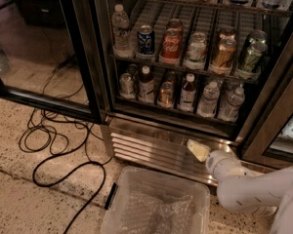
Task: Pick water bottle from bottom shelf of fridge
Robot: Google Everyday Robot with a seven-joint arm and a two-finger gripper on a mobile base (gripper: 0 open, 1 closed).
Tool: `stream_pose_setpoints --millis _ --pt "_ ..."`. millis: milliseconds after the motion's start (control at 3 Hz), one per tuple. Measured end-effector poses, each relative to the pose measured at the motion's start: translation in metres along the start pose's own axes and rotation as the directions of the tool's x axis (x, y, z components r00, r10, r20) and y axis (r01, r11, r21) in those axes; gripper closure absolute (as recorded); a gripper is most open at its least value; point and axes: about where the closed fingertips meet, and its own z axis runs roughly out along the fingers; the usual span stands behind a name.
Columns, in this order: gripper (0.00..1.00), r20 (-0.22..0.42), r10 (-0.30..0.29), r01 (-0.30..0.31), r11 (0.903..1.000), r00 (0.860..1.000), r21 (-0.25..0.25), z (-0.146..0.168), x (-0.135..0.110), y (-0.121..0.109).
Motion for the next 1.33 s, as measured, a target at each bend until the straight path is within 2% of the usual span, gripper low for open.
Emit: stream_pose_setpoints --millis 333,667,1333 --pt "0.13 0.042 -0.035 0.034 0.9993 0.998 0.012 0.01 -0.005 -0.001" --pt "0.16 0.09 -0.064 0.06 0.9971 0.994 0.047 0.023 -0.016 -0.01" --pt "0.17 0.167 -0.118 0.101 0.9889 0.979 0.109 0.048 -0.045 -0.024"
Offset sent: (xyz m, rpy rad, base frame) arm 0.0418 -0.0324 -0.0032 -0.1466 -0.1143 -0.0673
